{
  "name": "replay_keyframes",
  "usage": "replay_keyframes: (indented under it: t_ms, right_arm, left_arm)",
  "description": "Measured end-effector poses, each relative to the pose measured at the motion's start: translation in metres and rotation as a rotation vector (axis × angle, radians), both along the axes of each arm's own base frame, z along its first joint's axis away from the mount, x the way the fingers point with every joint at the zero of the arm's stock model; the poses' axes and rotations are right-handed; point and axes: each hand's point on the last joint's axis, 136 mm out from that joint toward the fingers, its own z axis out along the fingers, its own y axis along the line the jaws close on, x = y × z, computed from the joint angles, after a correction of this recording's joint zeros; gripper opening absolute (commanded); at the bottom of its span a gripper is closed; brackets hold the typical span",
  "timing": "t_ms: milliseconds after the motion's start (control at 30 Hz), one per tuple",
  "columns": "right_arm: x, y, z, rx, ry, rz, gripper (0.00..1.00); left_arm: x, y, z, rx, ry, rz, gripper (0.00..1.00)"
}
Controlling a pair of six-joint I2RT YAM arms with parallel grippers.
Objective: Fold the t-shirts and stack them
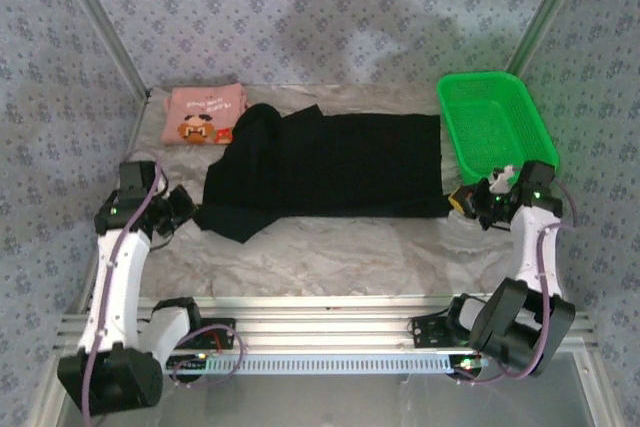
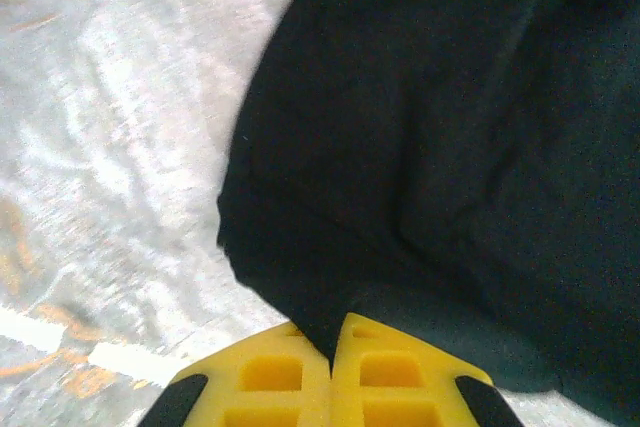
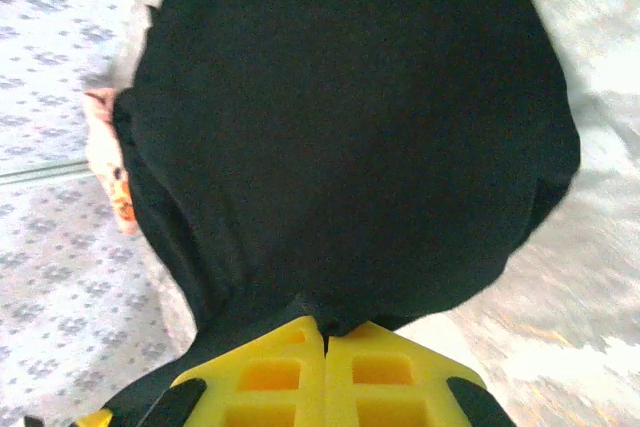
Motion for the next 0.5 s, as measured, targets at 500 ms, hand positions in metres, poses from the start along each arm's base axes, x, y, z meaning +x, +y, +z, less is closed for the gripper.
replay_keyframes:
  t_ms: [500]
  right_arm:
    - [-0.08, 0.001, -0.04, -0.048, 0.329, -0.117, 0.0]
  left_arm:
    - [-0.043, 0.036, -0.029, 0.075, 0.186, 0.25, 0.0]
